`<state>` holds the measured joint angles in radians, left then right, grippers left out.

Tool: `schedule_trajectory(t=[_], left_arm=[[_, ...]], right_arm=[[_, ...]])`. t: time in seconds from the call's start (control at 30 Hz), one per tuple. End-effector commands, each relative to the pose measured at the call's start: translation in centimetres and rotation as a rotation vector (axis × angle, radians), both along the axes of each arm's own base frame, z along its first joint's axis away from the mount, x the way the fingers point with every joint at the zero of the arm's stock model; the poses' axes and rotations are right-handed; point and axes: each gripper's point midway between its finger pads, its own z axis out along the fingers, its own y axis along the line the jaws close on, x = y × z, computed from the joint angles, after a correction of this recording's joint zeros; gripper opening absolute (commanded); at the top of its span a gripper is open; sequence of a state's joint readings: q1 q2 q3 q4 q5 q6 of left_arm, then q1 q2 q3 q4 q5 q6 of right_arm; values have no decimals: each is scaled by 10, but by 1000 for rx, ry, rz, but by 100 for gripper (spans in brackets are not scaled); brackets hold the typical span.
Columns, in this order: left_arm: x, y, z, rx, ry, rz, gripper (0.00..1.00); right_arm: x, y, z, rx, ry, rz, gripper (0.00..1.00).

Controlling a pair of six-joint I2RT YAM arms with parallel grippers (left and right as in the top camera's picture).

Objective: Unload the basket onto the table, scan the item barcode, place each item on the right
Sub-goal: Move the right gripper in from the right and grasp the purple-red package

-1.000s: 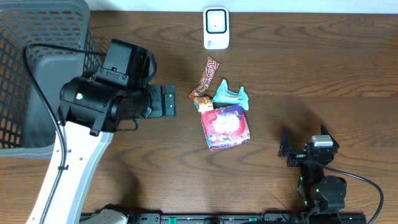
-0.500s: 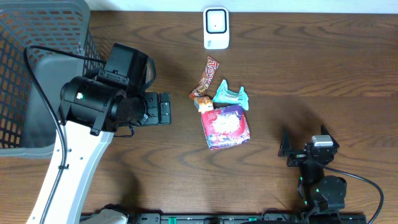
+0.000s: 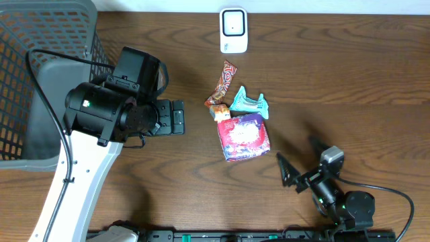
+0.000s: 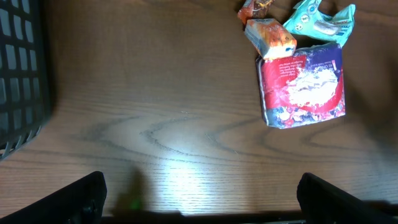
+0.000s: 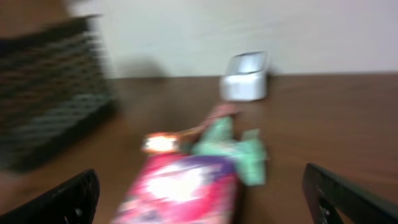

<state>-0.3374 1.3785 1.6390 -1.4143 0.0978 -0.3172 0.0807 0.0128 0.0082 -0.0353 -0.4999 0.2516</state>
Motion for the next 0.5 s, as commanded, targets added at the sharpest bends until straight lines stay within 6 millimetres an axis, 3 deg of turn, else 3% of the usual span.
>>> schedule_trajectory(t=[0.0,0.07,0.17,0.27,0.37,0.47], left_arm=[[2,3,5,12,-16,7,98],[2,3,5,12,-16,7,98],[2,3,5,12,-16,7,98],[2,3,5,12,-16,7,98],[2,3,5,12,-16,7,98],[2,3,5,12,-16,7,98]], right_arm=[[-24,29,5,155,99,216,99],[-24,28,27,187,19,215,99],[-35,25,82,196,-244,229,99],[-40,9,130,227,-419,130,99],[-33,-4,156,177,-429,22,99],[-20,-3,168,32,-357,-11,99]])
